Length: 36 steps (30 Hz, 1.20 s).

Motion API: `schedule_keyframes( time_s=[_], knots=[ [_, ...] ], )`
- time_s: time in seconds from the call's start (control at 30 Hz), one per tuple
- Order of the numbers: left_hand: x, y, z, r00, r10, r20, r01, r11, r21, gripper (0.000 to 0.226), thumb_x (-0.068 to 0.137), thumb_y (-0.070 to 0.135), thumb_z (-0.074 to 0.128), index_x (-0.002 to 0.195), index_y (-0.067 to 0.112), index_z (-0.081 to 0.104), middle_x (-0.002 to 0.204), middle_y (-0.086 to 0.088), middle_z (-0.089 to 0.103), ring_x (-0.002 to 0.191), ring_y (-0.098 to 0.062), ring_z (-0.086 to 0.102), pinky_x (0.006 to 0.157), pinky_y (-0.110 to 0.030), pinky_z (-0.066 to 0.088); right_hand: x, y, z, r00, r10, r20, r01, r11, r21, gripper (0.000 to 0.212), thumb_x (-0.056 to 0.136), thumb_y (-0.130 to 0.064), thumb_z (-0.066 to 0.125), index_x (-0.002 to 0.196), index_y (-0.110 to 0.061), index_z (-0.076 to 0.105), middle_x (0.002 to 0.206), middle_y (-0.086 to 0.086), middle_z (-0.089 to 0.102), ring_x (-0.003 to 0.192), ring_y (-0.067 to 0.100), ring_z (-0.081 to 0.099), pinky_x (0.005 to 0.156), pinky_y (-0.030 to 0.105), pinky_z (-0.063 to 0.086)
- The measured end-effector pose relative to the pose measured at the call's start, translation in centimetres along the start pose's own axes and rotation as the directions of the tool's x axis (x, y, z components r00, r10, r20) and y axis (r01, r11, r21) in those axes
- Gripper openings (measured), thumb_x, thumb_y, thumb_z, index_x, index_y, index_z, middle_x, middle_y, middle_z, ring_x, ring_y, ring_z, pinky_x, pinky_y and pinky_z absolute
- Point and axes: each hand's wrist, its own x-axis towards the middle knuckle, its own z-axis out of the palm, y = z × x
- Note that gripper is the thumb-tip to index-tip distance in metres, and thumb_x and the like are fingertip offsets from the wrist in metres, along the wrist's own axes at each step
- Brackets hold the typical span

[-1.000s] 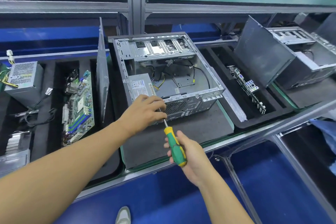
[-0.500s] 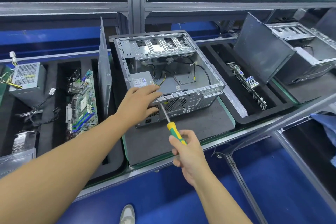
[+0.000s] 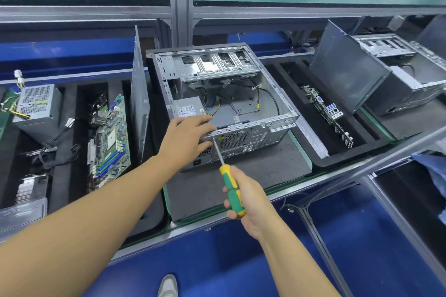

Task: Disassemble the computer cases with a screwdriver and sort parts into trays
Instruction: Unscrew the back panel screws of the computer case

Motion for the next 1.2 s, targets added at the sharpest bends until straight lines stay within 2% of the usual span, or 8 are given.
schedule_keyframes(
  time_s=[0.1, 0.27, 0.53, 0.7, 0.8, 0.97, 1.13, 1.2],
  knots=[
    [0.1, 0.0, 0.0, 1.000, 0.001, 0.006, -0.001, 1.000, -0.002, 0.038, 0.089, 0.041, 0.069, 0.126, 0.036, 0.062, 0.146, 0.017, 0.048, 0.130, -0.009, 0.048, 0.106, -0.035, 0.025, 0.2, 0.0, -0.6, 0.994, 0.057, 0.095, -0.061, 0.997, 0.043, 0.041, 0.105, -0.030, 0.045, 0.100, 0.003, 0.068, 0.085, 0.015, 0.069, 0.053, 0.015, 0.054, 0.043, 0.028, 0.040],
    [0.1, 0.1, 0.0, 1.000, -0.012, -0.007, 0.012, 1.000, -0.009, 0.037, 0.087, 0.038, 0.071, 0.123, 0.035, 0.064, 0.144, 0.017, 0.051, 0.129, -0.009, 0.049, 0.105, -0.035, 0.026, 0.5, 0.3, -0.8, 0.988, -0.150, -0.028, 0.147, 0.984, -0.099, 0.015, 0.097, -0.018, 0.066, 0.097, -0.005, 0.057, 0.091, 0.010, 0.063, 0.059, 0.013, 0.056, 0.050, 0.026, 0.049],
    [0.1, 0.0, -0.1, 1.000, 0.001, -0.004, -0.001, 1.000, -0.014, 0.036, 0.088, 0.038, 0.070, 0.124, 0.035, 0.064, 0.144, 0.018, 0.050, 0.129, -0.009, 0.049, 0.104, -0.034, 0.026, 0.5, -0.7, -0.7, 0.989, 0.061, 0.133, -0.058, 0.998, -0.026, 0.039, 0.103, -0.034, 0.048, 0.097, -0.002, 0.069, 0.086, 0.012, 0.067, 0.054, 0.018, 0.056, 0.045, 0.029, 0.044],
    [0.0, 0.0, 0.1, 1.000, 0.014, -0.025, -0.015, 0.999, -0.038, 0.036, 0.087, 0.037, 0.071, 0.123, 0.034, 0.065, 0.143, 0.017, 0.051, 0.128, -0.010, 0.050, 0.104, -0.034, 0.026, 0.9, 0.2, -1.0, 0.987, -0.164, -0.001, 0.157, 0.947, -0.280, 0.021, 0.096, -0.031, 0.066, 0.086, -0.012, 0.063, 0.092, 0.009, 0.070, 0.069, 0.018, 0.055, 0.055, 0.032, 0.045],
    [-0.2, 0.2, -0.3, 0.999, 0.029, -0.030, -0.030, 0.999, -0.033, 0.035, 0.087, 0.032, 0.070, 0.122, 0.033, 0.065, 0.143, 0.015, 0.051, 0.125, -0.012, 0.052, 0.103, -0.037, 0.029, 1.1, 0.3, -0.4, 0.978, -0.205, -0.036, 0.191, 0.952, -0.239, 0.024, 0.092, -0.022, 0.068, 0.093, -0.013, 0.046, 0.084, 0.005, 0.057, 0.059, 0.013, 0.058, 0.053, 0.028, 0.052],
    [-4.0, 2.6, -0.2, 0.957, -0.095, -0.275, 0.056, 0.988, -0.146, 0.003, 0.085, 0.022, 0.060, 0.085, 0.019, 0.060, 0.087, 0.008, 0.055, 0.082, -0.021, 0.055, 0.068, -0.035, 0.034, 1.0, 0.7, -0.2, 0.956, -0.291, -0.030, 0.255, 0.879, -0.402, 0.028, 0.092, -0.022, 0.065, 0.093, -0.015, 0.038, 0.070, 0.003, 0.050, 0.045, 0.011, 0.044, 0.041, 0.024, 0.038],
    [-4.7, 7.0, -0.7, 0.890, -0.447, 0.090, 0.442, 0.797, -0.411, 0.038, 0.085, 0.064, 0.057, 0.074, 0.027, 0.056, 0.073, 0.011, 0.060, 0.070, -0.008, 0.057, 0.061, -0.030, 0.044, 0.9, 0.7, 0.0, 0.940, -0.330, -0.082, 0.272, 0.875, -0.400, 0.021, 0.092, -0.024, 0.057, 0.089, -0.017, 0.038, 0.069, 0.001, 0.051, 0.049, 0.013, 0.049, 0.042, 0.025, 0.041],
    [-4.5, 7.8, -0.6, 0.727, -0.471, 0.500, 0.677, 0.363, -0.641, 0.044, 0.086, 0.058, 0.066, 0.084, 0.015, 0.064, 0.083, -0.001, 0.070, 0.073, -0.016, 0.065, 0.060, -0.028, 0.049, 1.0, 0.8, 0.0, 0.937, -0.331, -0.111, 0.263, 0.879, -0.397, 0.016, 0.093, -0.024, 0.054, 0.089, -0.015, 0.041, 0.069, 0.004, 0.054, 0.046, 0.012, 0.051, 0.042, 0.027, 0.041]
  ],
)
